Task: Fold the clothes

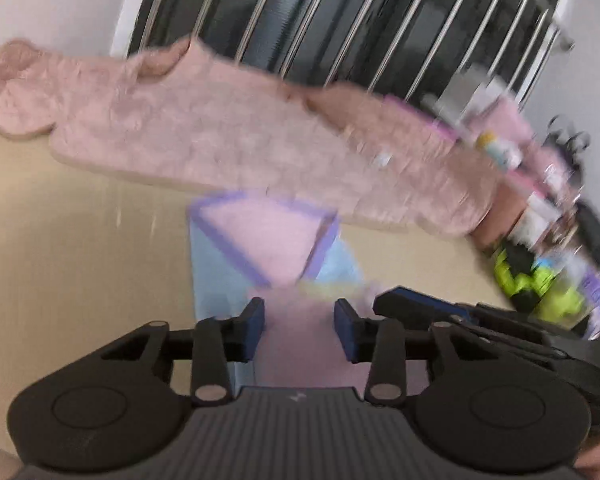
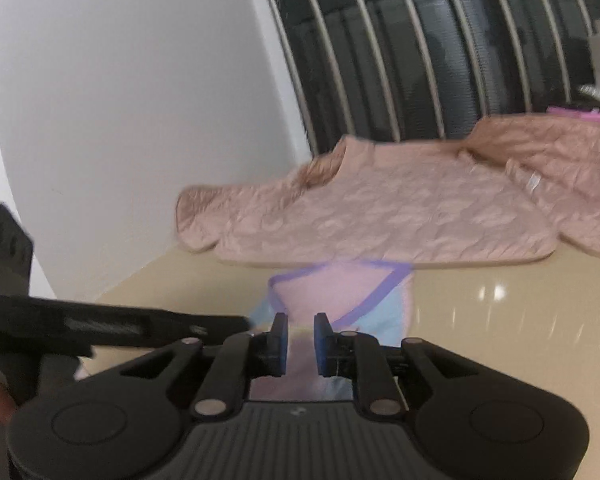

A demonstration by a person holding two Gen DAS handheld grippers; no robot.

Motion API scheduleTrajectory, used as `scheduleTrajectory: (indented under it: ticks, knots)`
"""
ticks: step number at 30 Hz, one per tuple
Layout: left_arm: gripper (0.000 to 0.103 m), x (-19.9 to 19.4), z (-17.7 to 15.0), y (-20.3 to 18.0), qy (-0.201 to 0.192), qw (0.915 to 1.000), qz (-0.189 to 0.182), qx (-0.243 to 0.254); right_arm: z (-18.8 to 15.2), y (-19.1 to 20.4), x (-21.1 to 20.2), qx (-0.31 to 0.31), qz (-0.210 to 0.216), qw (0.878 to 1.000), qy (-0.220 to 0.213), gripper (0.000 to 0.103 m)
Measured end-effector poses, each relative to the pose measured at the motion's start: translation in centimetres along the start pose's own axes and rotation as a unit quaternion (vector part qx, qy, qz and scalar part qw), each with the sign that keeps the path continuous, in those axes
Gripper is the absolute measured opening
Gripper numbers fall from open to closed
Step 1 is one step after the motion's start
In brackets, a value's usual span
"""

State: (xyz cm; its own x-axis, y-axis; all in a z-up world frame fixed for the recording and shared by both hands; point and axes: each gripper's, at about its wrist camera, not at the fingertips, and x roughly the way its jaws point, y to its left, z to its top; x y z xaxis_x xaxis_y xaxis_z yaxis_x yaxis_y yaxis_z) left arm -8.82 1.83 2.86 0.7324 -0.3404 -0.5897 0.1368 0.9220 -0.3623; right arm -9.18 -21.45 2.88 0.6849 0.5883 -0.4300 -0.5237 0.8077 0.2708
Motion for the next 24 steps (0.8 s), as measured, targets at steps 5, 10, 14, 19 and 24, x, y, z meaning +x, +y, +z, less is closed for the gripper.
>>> scheduleTrajectory:
  ticks: [5, 10, 14, 19, 24]
  knots:
    - [0.037, 1.0, -0.3, 0.9, -0.001, 1.0000, -0.003, -0.003, -2.4, -0.6, 1.4, 0.007, -0.025, 0.999, 0.031, 0.009]
    - [0.038, 1.7, 0.9, 1.1, 0.019, 0.9998, -0.002, 0.000, -2.8, 0.2, 1.6, -0.021, -0.058, 0.998, 0.022, 0.003]
    - [0.050, 0.4, 4.4, 3.4, -0.009, 0.9992, 0.017, -0.034, -0.2, -0.1, 1.0, -0.013, -0.063, 0.998, 0.027, 0.026]
    - [0.055, 4.6, 9.2, 5.1, 0.024, 0.9953, 0.093, 0.009, 6.1, -2.9, 3.2, 0.022, -0.078, 0.997, 0.005, 0.047]
    - [0.052, 8.5, 10.4, 4.1, 0.054, 0.9874, 0.142, 0.042, 9.0, -5.4, 9.6, 0.053, -0.075, 0.991, 0.097, 0.039]
